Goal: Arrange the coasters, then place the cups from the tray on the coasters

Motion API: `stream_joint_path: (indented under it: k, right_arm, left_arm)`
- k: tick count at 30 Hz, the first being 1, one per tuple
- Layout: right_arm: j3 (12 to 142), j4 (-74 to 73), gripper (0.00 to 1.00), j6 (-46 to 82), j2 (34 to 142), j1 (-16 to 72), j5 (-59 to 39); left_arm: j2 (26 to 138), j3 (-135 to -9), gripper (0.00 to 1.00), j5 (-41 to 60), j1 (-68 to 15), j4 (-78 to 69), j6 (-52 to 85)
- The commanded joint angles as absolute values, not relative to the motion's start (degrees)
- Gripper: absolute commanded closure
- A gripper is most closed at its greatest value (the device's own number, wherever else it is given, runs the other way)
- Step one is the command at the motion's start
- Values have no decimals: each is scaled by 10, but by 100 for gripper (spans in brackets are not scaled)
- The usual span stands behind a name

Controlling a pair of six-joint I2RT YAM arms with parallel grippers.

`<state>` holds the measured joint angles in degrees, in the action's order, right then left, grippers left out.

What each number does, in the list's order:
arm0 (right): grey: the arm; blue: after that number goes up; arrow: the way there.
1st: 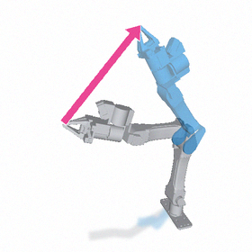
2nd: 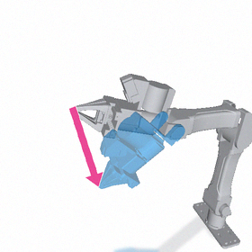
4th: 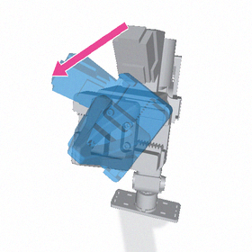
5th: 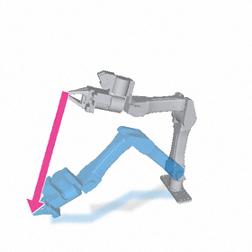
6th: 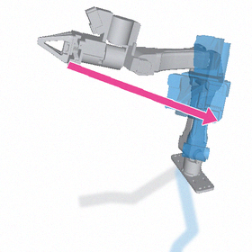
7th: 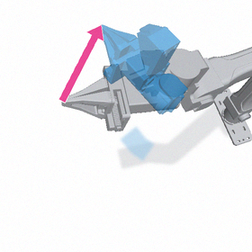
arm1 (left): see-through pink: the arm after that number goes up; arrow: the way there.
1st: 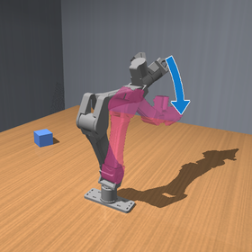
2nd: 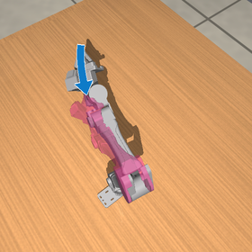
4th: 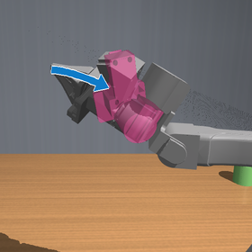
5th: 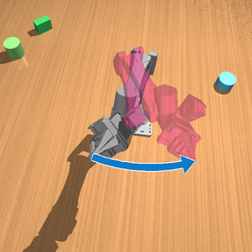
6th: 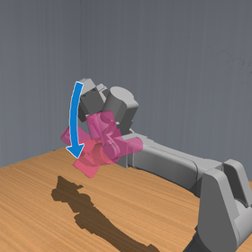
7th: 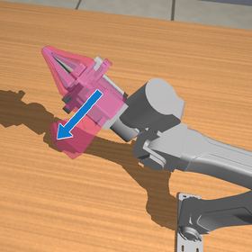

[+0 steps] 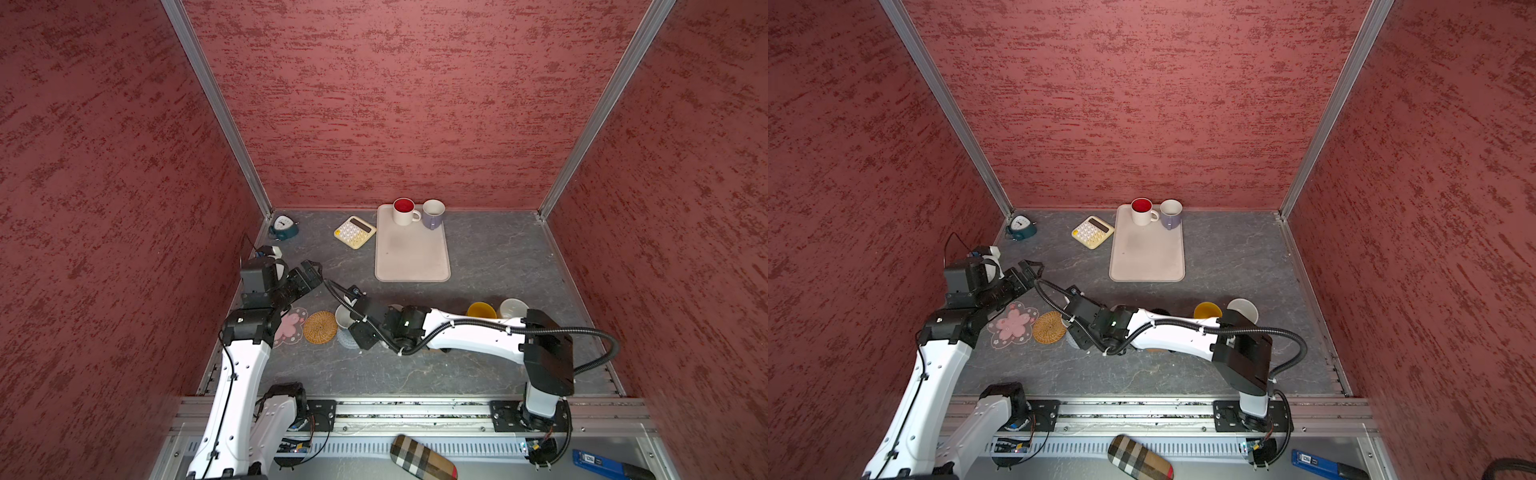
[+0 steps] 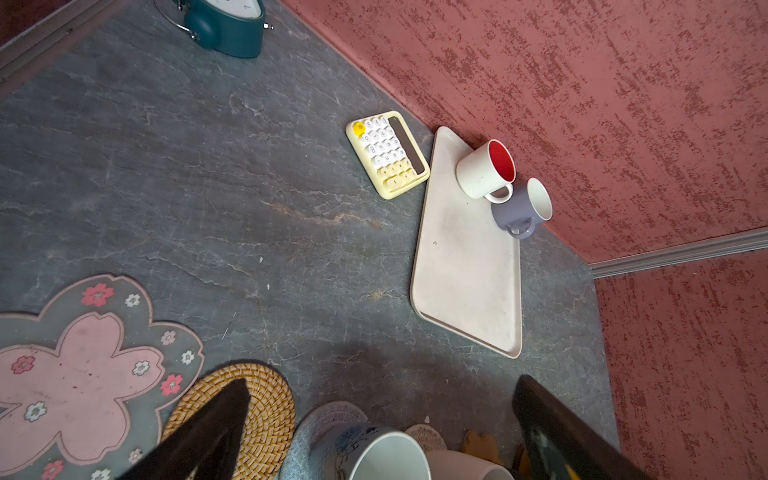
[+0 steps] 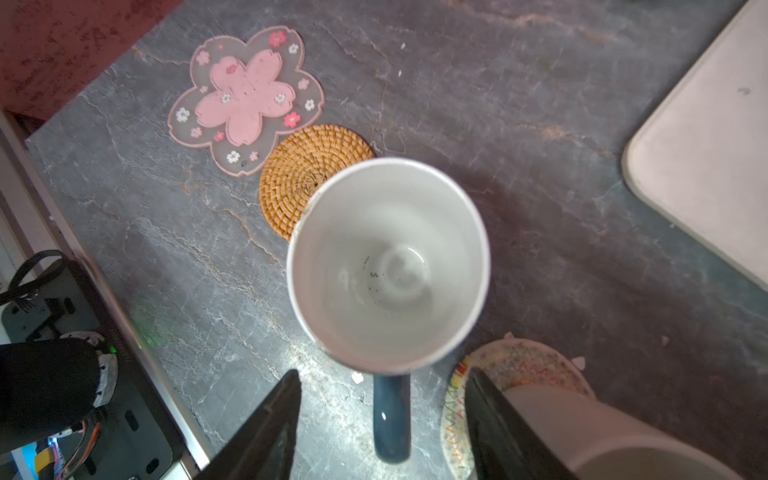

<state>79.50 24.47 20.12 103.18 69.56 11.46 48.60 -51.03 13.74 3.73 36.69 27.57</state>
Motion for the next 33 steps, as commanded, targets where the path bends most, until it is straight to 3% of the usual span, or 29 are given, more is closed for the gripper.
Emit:
stream_joint_path:
  k: [1,9,19,26,33]
  right_arm:
    - [785,216,34,181,994,693,143]
    - [784,212,33,172,941,615,112]
    - [756,153,33,204,917,412,6]
    - [772,121,35,234,960,294,-82]
    - [838,120,39,236,1059,234,-43]
  left_arm:
    - [498,-537,1,144,23,374,258]
    - [539,-568,1,91,-46,365,256]
    - [619,-592,1,53,-118,316,254]
    - [700,-599,1,56,-140,252,257]
    - [763,-612,1,47,-163,202,255]
